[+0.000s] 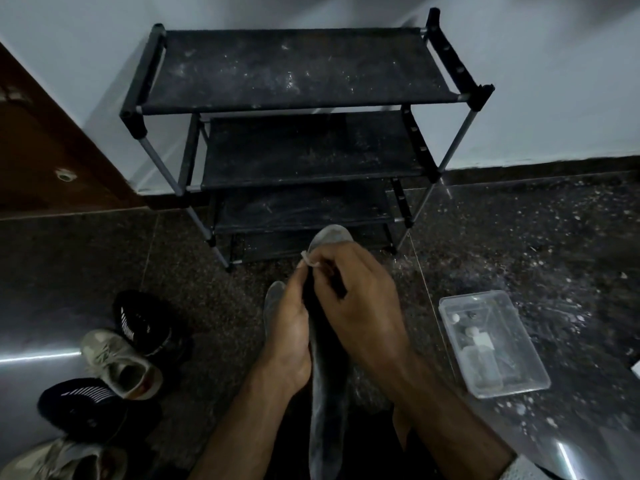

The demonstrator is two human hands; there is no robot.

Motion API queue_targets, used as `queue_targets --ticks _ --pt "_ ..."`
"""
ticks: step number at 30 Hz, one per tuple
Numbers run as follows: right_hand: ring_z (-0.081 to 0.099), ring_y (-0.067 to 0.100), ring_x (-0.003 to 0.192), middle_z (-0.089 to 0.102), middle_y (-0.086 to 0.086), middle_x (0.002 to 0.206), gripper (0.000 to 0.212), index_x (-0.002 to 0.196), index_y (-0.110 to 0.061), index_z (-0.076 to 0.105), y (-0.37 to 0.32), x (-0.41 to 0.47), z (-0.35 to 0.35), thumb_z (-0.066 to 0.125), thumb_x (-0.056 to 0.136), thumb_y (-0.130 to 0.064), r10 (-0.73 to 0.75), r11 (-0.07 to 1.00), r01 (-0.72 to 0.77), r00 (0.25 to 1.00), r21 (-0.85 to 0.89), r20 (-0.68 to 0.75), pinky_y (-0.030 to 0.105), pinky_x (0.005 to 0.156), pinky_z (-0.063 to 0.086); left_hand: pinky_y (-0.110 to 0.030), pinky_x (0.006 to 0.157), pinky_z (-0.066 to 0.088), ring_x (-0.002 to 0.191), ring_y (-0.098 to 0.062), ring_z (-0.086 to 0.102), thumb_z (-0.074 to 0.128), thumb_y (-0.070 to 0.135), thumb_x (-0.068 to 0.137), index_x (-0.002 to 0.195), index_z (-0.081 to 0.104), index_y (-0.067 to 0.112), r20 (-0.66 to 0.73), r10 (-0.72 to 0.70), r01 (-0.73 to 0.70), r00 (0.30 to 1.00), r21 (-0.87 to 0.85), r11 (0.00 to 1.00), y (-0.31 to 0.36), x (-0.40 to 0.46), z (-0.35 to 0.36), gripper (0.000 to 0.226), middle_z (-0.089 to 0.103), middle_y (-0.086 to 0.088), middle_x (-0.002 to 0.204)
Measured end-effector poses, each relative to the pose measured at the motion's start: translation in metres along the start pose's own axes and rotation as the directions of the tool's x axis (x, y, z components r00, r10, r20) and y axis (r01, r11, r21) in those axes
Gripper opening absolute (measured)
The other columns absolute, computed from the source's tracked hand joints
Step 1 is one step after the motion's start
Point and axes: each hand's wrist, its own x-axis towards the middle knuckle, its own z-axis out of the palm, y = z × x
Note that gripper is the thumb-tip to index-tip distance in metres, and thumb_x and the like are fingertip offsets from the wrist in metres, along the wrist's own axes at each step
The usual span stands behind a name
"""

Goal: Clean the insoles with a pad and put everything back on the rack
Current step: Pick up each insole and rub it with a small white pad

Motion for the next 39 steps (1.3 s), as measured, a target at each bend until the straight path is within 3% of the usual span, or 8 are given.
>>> queue_targets --ticks 5,10,16,22,28,31,34,39 --pt "0.059 0.01 0.093 0.064 -0.006 0.102 0.018 0.106 -0.018 0.064 0.012 0.008 -0.01 0.062 0.091 -0.009 0.039 0.999 -0.041 0.998 -0.032 -0.051 0.024 0.079 0.051 -0.032 0.082 0.051 0.098 -0.02 0.07 0.036 0.044 0.099 0.1 0.077 0.016 0.022 -0.027 0.027 0.999 -0.015 1.0 -0.002 0.0 0.003 0.05 0.072 -0.01 0.108" --pt "0.06 0.009 0.093 0.064 -0.008 0.102 0.016 0.106 -0.021 0.063 0.018 0.011 -0.016 0.063 0.091 -0.012 0.118 0.993 -0.121 0.989 -0.019 -0.091 0.03 0.081 0.053 -0.035 0.09 0.049 0.102 -0.022 0.069 0.037 0.044 0.099 0.111 0.073 0.013 0.013 -0.047 0.047 0.999 -0.027 0.999 -0.002 0.0 0.004 0.049 0.07 -0.011 0.114" --pt "0.059 0.007 0.092 0.065 -0.011 0.1 0.017 0.107 -0.022 0.062 0.002 0.002 -0.004 0.063 0.091 -0.014 0.027 0.999 -0.026 1.0 0.025 -0.016 0.026 0.079 0.052 -0.03 0.087 0.053 0.105 -0.021 0.068 0.036 0.044 0.097 0.115 0.068 0.012 0.022 -0.017 0.017 1.0 0.009 1.0 0.002 -0.001 -0.001 0.049 0.071 -0.011 0.113" --pt "0.062 0.009 0.095 0.065 -0.009 0.103 0.022 0.112 -0.023 0.058 0.023 0.019 -0.025 0.065 0.091 -0.016 0.213 0.976 -0.203 0.966 0.078 -0.147 0.031 0.083 0.055 -0.032 0.097 0.048 0.116 -0.022 0.062 0.032 0.041 0.101 0.131 0.057 0.011 0.041 -0.047 0.044 0.998 0.08 0.996 -0.004 -0.002 0.003 0.05 0.066 -0.01 0.123" --pt "0.062 0.011 0.095 0.066 -0.006 0.103 0.019 0.109 -0.018 0.061 0.001 0.004 -0.006 0.064 0.091 -0.013 0.007 0.999 -0.006 1.0 0.038 -0.017 0.034 0.08 0.054 -0.026 0.078 0.057 0.1 -0.017 0.07 0.033 0.044 0.099 0.112 0.069 0.014 0.071 -0.013 0.008 0.997 0.068 0.998 -0.005 0.004 -0.006 0.048 0.073 -0.008 0.106" --pt "0.062 0.01 0.094 0.065 -0.01 0.103 0.019 0.109 -0.02 0.061 0.009 0.009 -0.011 0.064 0.091 -0.013 0.023 0.999 -0.022 0.999 0.033 -0.049 0.029 0.081 0.054 -0.029 0.082 0.056 0.098 -0.019 0.07 0.036 0.045 0.098 0.106 0.074 0.015 0.081 -0.029 0.026 0.996 0.041 0.999 -0.004 0.004 -0.006 0.049 0.072 -0.01 0.108" --pt "0.06 0.004 0.093 0.06 -0.016 0.1 0.02 0.11 -0.02 0.06 0.021 0.016 -0.021 0.065 0.091 -0.016 0.131 0.991 -0.131 0.983 0.008 -0.13 0.02 0.08 0.051 -0.03 0.089 0.054 0.102 -0.02 0.068 0.035 0.046 0.098 0.117 0.068 0.012 0.078 -0.049 0.044 0.996 0.062 0.997 -0.005 0.002 -0.001 0.051 0.069 -0.011 0.117" --pt "0.062 0.006 0.093 0.066 -0.008 0.1 0.018 0.108 -0.02 0.061 0.005 0.005 -0.008 0.064 0.091 -0.013 0.049 0.997 -0.046 0.997 0.063 -0.054 0.028 0.079 0.054 -0.035 0.097 0.047 0.112 -0.023 0.064 0.035 0.049 0.098 0.118 0.068 0.012 0.067 0.003 -0.006 0.998 0.045 0.999 -0.002 0.005 -0.007 0.053 0.068 -0.013 0.12"
